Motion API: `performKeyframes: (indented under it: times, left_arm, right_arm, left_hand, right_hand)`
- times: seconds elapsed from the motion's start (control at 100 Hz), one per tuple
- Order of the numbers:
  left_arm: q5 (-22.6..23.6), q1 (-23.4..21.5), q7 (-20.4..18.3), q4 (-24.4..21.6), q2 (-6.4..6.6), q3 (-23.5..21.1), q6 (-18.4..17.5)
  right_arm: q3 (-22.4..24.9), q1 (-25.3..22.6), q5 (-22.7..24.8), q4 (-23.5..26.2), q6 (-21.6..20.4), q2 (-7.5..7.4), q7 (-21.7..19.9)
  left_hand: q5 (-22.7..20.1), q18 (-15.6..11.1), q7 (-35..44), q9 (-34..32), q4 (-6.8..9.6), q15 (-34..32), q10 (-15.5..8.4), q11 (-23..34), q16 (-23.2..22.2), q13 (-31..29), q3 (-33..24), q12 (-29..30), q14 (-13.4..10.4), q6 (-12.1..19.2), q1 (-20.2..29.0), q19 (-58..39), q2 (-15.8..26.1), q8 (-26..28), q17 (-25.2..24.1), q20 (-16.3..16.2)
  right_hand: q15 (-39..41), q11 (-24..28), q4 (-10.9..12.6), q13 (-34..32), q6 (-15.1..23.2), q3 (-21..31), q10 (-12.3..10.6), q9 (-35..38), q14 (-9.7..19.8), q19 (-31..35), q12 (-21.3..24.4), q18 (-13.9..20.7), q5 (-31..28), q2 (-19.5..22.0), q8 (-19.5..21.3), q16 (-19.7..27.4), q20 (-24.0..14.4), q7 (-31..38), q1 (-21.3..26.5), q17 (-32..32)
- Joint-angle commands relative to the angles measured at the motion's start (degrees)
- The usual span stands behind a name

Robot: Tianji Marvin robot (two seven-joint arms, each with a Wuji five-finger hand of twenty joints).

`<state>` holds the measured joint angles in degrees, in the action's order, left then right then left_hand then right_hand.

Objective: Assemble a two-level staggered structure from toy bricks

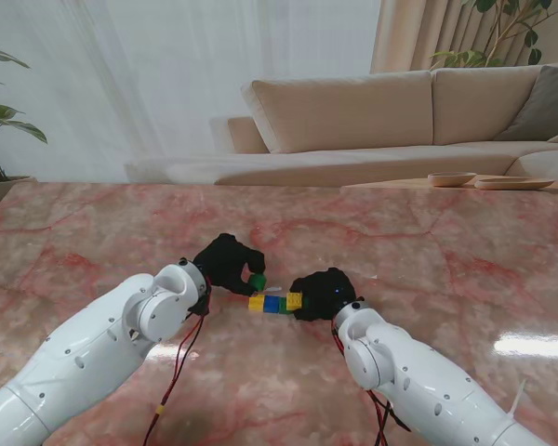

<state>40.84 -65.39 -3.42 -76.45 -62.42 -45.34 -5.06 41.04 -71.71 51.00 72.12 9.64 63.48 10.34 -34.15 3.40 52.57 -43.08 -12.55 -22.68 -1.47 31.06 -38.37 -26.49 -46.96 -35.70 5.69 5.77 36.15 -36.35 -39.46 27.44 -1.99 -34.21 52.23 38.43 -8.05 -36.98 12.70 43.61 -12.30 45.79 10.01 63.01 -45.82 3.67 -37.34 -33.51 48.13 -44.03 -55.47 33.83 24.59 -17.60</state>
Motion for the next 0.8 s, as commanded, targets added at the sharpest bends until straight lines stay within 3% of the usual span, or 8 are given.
performKeyframes:
  times: [0.0,0.27,0.79]
  left_arm:
    - [0.1,0.5,0.2,0.3,-0.73,0.8,-0.5]
    - [0.0,2.8,0.2,2.2,-1.04,4.6,-0.9]
    - [0.3,4.7,0.1,3.3,-1.23,7.9,-1.4]
  right_arm:
    - [-0.1,-0.9,0.0,-0.6,0.7,0.00,-0.9]
    - [-0.4,-0.9,0.1,-0.6,1.5,0.11,-0.5]
    - [-1.3,-0.3,-0.4,-1.2,2.3,0.50,0.2]
  left_hand:
    - [-3.0,1.2,1.3,-1.3,0.75,0.5,-0.6,-0.9,-0.5,-1.5,0.4,0.0,1.6,3.5,-1.1,0.4,1.2,1.9,-1.3,0.6]
    - [-3.0,1.1,0.7,-1.1,0.70,0.6,-0.6,-1.0,-0.5,-1.3,0.0,-0.1,1.5,3.2,-1.6,0.7,1.2,2.4,-1.3,0.5]
    - [-2.9,1.0,-0.2,-0.9,0.74,0.7,-0.6,-1.1,-0.6,-1.2,-0.1,-0.1,1.4,2.9,-2.6,1.2,1.6,3.3,-1.3,0.5]
  right_hand:
    - [1.3,0.7,-2.5,-1.4,0.4,-0.3,-0.6,1.4,1.3,2.0,-0.9,-0.2,-2.5,0.1,-1.4,-1.2,-1.3,1.4,1.3,0.1]
    - [1.3,0.6,-1.7,-1.2,0.1,-0.6,-0.4,1.3,1.2,2.2,-1.0,-0.2,-2.4,0.3,-1.8,-1.4,-1.4,1.4,0.9,0.3]
    - [1.4,0.5,-0.8,-1.0,-0.2,-0.9,-0.4,1.0,1.2,2.4,-1.2,-0.1,-2.3,0.8,-1.8,-1.5,-1.4,1.2,0.5,0.5]
